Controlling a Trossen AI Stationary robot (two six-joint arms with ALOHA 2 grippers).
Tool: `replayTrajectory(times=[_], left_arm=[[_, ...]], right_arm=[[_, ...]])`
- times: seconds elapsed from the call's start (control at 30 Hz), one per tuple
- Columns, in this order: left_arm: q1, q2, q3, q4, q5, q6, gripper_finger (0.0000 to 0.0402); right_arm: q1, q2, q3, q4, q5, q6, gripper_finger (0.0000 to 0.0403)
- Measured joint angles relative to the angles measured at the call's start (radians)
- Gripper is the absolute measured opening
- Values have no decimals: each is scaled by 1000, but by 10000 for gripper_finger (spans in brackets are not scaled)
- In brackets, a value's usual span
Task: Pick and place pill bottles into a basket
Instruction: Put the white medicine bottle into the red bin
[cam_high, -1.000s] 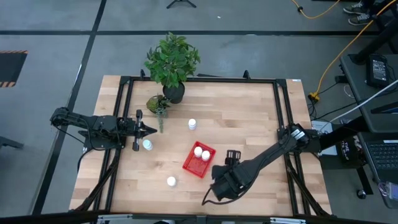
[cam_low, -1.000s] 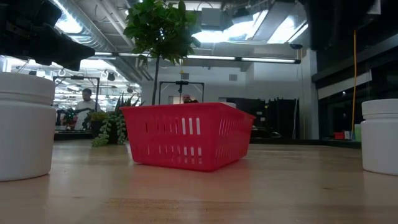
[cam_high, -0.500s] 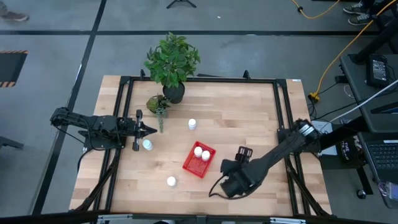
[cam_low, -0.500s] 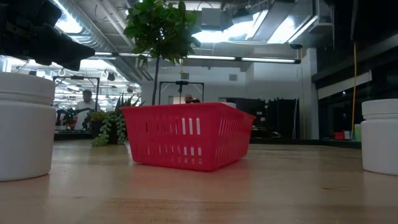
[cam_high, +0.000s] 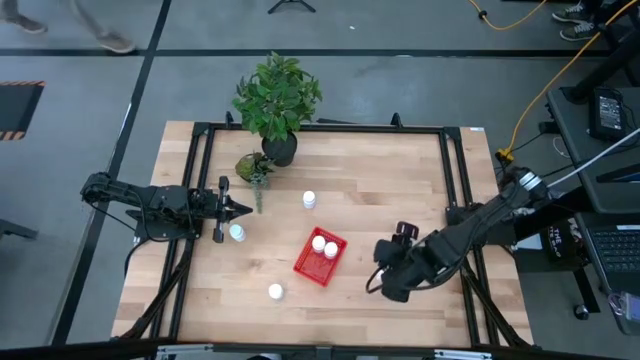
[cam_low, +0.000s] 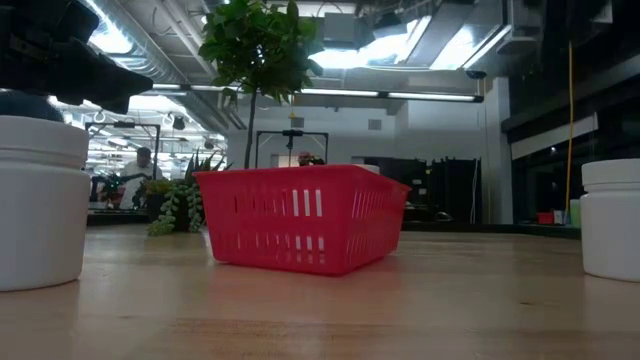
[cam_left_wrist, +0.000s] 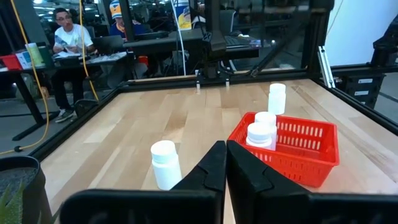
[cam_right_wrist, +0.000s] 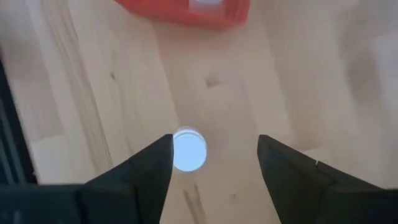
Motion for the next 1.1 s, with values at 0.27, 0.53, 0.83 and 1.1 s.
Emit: replayTrajectory(times=[0.27, 0.53, 0.83, 1.1], left_arm=[[0, 0, 0, 0, 0, 0, 7], [0, 0, 0, 0, 0, 0, 4], [0, 0, 0, 0, 0, 0, 8], [0, 0, 0, 0, 0, 0, 4]], right_arm=[[-58, -17, -129, 95, -120, -14, 234], [-58, -5, -128, 219, -176, 10, 234], [-59, 61, -129, 172, -213, 41, 234], [-72, 102, -128, 153, -219, 89, 234]])
